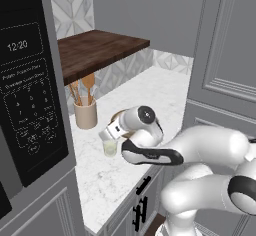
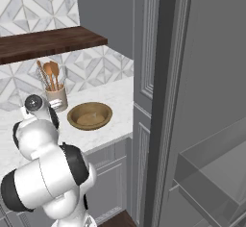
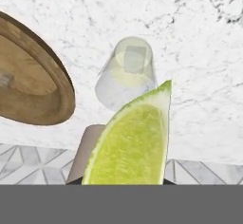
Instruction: Grab a lemon wedge from the fridge and one ice cube from the ice bowl, and put them in the glass of lemonade.
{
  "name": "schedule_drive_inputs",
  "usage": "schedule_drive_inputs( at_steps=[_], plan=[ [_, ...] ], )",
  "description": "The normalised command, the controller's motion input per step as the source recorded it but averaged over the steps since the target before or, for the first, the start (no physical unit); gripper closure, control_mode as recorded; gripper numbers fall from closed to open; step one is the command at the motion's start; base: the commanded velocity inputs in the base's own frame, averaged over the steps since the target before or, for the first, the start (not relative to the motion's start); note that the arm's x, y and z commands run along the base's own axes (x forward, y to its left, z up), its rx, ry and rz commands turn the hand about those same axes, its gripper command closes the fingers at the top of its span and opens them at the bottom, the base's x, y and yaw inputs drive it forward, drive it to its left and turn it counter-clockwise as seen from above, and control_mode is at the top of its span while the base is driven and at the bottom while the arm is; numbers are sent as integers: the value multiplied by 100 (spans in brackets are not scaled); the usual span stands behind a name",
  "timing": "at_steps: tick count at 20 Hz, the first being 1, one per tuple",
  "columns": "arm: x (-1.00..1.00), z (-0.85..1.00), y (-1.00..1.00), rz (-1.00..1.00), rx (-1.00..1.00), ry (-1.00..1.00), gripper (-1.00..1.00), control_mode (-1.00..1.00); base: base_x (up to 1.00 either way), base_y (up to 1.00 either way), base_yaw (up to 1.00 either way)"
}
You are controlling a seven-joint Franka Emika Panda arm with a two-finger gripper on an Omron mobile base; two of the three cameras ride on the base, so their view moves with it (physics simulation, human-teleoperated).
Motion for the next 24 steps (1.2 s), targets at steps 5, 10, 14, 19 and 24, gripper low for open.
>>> schedule_drive_inputs(
  at_steps=[5, 10, 14, 19, 24],
  plan=[
    [44, -20, 15, 0, -3, 0, 100, -100, 0, 0, 0],
    [15, -17, 13, 0, -4, 0, 100, -100, 0, 0, 0],
    [0, 10, 13, 0, -2, 0, 100, -100, 0, 0, 0],
    [0, 2, 4, 0, -1, 0, 100, -100, 0, 0, 0],
    [3, -2, 2, 0, -4, 0, 100, -100, 0, 0, 0]
  ],
)
